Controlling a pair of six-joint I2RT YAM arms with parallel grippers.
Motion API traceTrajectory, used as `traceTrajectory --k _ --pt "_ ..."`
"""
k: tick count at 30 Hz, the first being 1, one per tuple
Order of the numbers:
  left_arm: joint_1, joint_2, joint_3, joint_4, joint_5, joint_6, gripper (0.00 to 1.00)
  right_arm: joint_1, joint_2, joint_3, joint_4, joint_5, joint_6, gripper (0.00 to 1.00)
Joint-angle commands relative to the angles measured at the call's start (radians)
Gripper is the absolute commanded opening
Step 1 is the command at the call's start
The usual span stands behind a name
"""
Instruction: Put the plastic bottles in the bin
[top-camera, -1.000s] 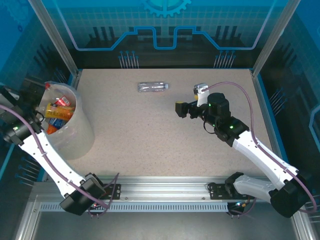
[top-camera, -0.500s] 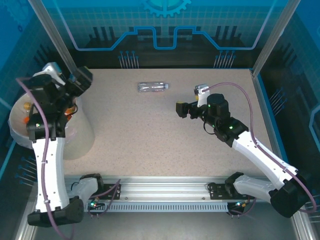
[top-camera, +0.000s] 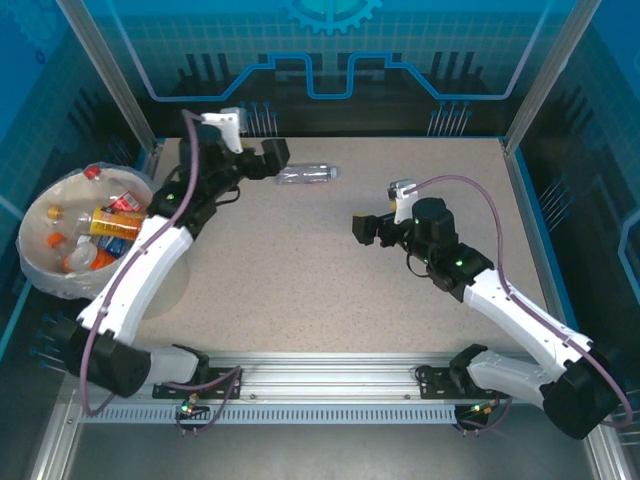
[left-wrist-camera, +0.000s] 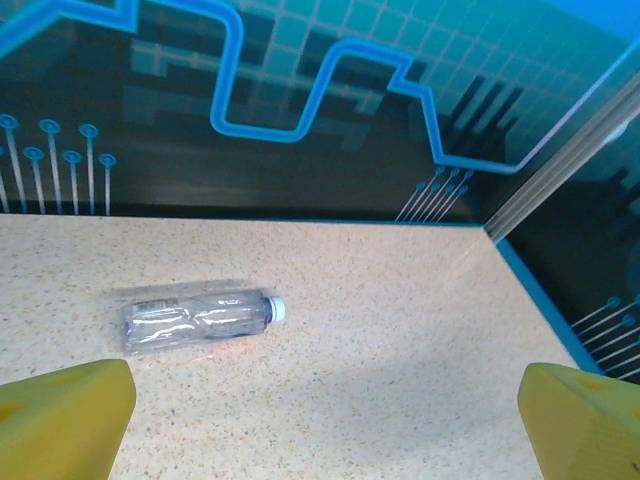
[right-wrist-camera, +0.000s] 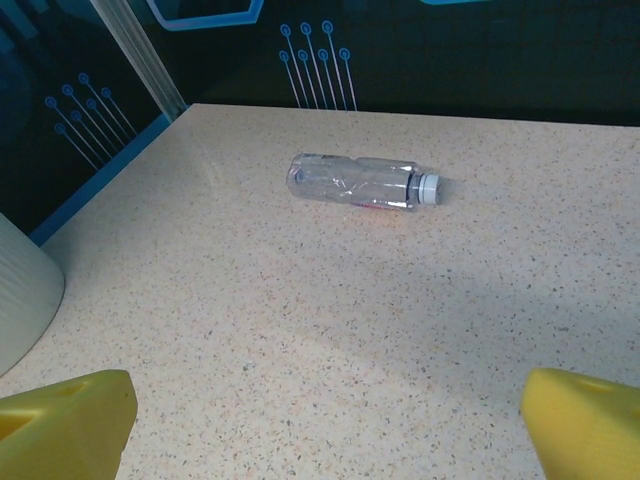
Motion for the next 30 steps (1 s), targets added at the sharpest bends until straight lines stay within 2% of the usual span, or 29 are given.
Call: traceTrajectory --k 1,11,25,30 --pt "-0.007 0.08 -0.022 0.16 -0.024 0.065 0.99 0.014 -0.041 -0.003 -0.011 0.04 0.03 1.0" --pt "-0.005 0.334 0.025 0.334 -0.007 0.129 0.99 0.012 -0.087 -0.005 -0.081 0.102 0.071 1.0" --pt "0.021 0.843 0.486 0.206 0.104 0.104 0.99 0.011 -0.113 0.039 -0.172 0.113 0.082 1.0" --pt "0.054 0.972 0.601 0.183 0.2 0.019 0.99 0.011 -0.148 0.023 -0.178 0.15 0.082 1.0"
